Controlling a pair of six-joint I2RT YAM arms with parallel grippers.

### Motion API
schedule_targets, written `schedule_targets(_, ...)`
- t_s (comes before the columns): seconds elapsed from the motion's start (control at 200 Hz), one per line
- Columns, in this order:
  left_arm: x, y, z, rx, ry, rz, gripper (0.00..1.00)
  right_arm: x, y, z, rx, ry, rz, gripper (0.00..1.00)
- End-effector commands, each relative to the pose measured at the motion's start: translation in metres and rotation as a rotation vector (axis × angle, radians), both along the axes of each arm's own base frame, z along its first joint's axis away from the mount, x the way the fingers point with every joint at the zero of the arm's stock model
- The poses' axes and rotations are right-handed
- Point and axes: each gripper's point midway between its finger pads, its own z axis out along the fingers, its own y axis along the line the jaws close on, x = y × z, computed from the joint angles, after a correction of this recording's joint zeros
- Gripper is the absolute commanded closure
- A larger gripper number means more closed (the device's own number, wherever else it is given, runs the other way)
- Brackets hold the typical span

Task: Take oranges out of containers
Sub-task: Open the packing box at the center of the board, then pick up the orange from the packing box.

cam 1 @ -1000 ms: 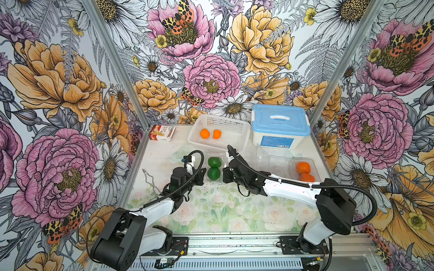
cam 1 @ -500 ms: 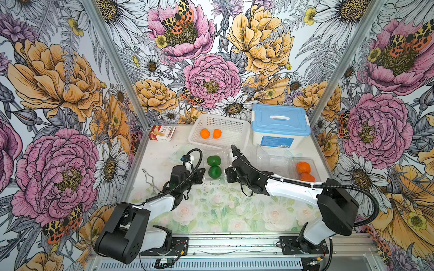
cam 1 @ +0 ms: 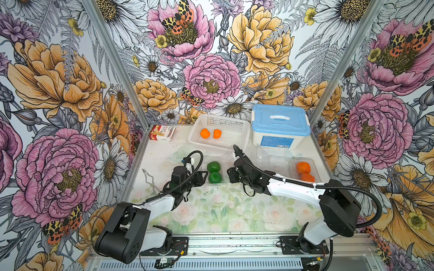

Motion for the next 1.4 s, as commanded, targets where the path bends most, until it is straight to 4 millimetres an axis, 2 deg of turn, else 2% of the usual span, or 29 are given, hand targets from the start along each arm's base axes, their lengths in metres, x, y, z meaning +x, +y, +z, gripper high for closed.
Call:
schedule_targets(0.0,-0.004,0.002,0.01,-0.001,-0.044,-0.007,0.46,0.0,-0.009,0.01,0.002,-0.024,-0.009,0.58)
schedule_targets(0.06,-0.005,0.006,0.013,0.008,-0.056,0.007,0.4,0.001,-0.014,0.011,-0.006,-0.032,-0.017,0.51)
schedule_targets(0.15,-0.007,0.011,0.019,0.025,-0.079,0.023,0.32,0.002,-0.019,0.015,-0.012,-0.048,-0.028,0.47)
schedule_targets(0.24,-0.009,0.013,0.025,0.023,-0.103,0.031,0.31,0.003,-0.023,0.02,-0.015,-0.066,-0.036,0.44)
schedule_targets(0.49,-0.013,0.021,0.04,0.015,-0.173,0.063,0.26,0.005,-0.036,0.035,-0.008,-0.095,-0.061,0.43)
schedule_targets(0.591,-0.016,0.023,0.045,0.014,-0.2,0.074,0.25,0.005,-0.044,0.04,-0.02,-0.118,-0.082,0.4)
schedule_targets(0.606,-0.016,0.024,0.046,0.014,-0.204,0.077,0.25,0.011,-0.053,0.041,-0.023,-0.121,-0.11,0.39)
schedule_targets(0.636,-0.016,0.025,0.047,0.015,-0.209,0.081,0.24,0.013,-0.058,0.042,-0.026,-0.127,-0.123,0.38)
schedule_targets(0.761,-0.018,0.031,0.049,0.024,-0.227,0.112,0.23,0.014,-0.061,0.047,-0.019,-0.136,-0.137,0.38)
schedule_targets(0.976,-0.019,0.037,0.046,0.031,-0.228,0.146,0.2,0.015,-0.046,0.05,0.01,-0.118,-0.089,0.36)
schedule_targets(1.041,-0.019,0.04,0.045,0.034,-0.224,0.16,0.13,0.016,-0.04,0.054,0.023,-0.122,-0.076,0.35)
schedule_targets(1.176,-0.02,0.04,0.047,0.032,-0.237,0.158,0.1,0.019,-0.024,0.062,0.044,-0.136,-0.052,0.35)
schedule_targets(1.211,-0.02,0.04,0.048,0.031,-0.241,0.158,0.02,0.021,-0.02,0.064,0.049,-0.135,-0.047,0.35)
schedule_targets(1.231,-0.02,0.04,0.048,0.031,-0.244,0.158,0.01,0.023,-0.018,0.063,0.051,-0.132,-0.044,0.35)
schedule_targets(1.301,-0.021,0.041,0.05,0.028,-0.253,0.161,0.01,0.028,-0.005,0.063,0.065,-0.116,-0.02,0.35)
schedule_targets(1.321,-0.022,0.041,0.05,0.027,-0.257,0.163,0.01,0.021,0.008,0.063,0.072,-0.11,0.017,0.35)
schedule_targets(1.396,-0.023,0.044,0.052,0.025,-0.27,0.175,0.01,0.022,0.027,0.062,0.086,-0.093,0.056,0.35)
